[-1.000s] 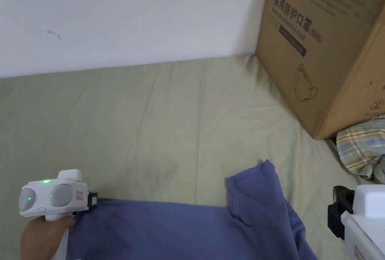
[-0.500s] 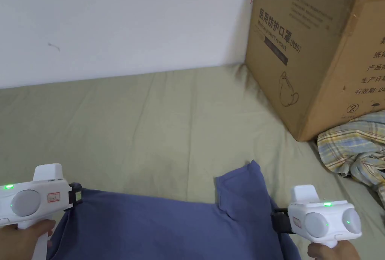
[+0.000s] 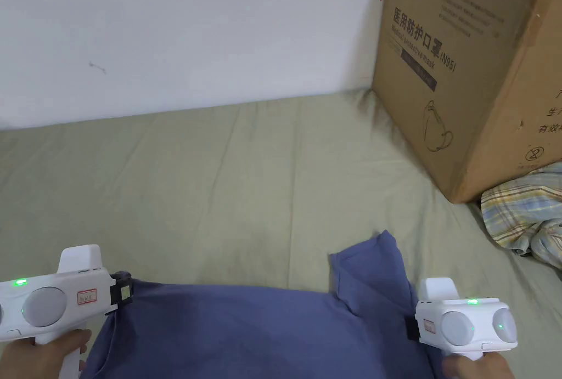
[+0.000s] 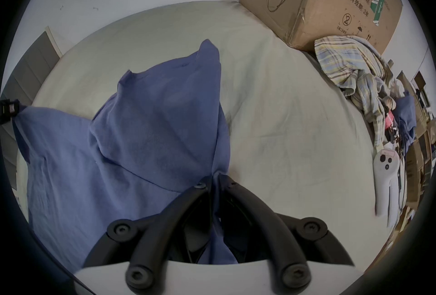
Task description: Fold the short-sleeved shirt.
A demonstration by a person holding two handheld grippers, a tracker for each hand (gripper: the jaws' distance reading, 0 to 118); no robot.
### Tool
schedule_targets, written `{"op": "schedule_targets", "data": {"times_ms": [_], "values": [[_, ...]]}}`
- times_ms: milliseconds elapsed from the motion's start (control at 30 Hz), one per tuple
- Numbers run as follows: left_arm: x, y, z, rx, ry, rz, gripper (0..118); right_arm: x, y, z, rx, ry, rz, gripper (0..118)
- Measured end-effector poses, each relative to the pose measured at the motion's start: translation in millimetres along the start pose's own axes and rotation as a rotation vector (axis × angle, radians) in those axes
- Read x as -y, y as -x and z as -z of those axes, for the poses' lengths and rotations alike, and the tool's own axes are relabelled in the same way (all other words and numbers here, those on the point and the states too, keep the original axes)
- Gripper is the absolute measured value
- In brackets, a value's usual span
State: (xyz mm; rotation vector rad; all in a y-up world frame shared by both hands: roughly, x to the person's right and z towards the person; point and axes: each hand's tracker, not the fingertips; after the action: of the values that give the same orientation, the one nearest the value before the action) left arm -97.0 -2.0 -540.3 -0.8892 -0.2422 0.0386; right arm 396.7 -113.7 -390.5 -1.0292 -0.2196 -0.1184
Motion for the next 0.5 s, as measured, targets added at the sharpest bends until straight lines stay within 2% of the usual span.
{"op": "schedule_targets", "data": {"times_ms": [67,200,333,500], "values": [[6,1,-7,-0.003,-0.005,-0.010,1,4,-9,-12,-0.035,-0.042,0.095,3],[7,12,-12,-0.011,-0.020,-0.040,1,4,-15,-47,-0.028,-0.114,0.028,3],[13,21,-38,-0.004,-0.053,-0.104,1,-3,-27,-93,-0.051,-0.225,0.036,3],[17,21,-85,-0.001,-0.120,-0.127,1,-18,-29,-155,-0.075,-0.371,-0.019,3]]}}
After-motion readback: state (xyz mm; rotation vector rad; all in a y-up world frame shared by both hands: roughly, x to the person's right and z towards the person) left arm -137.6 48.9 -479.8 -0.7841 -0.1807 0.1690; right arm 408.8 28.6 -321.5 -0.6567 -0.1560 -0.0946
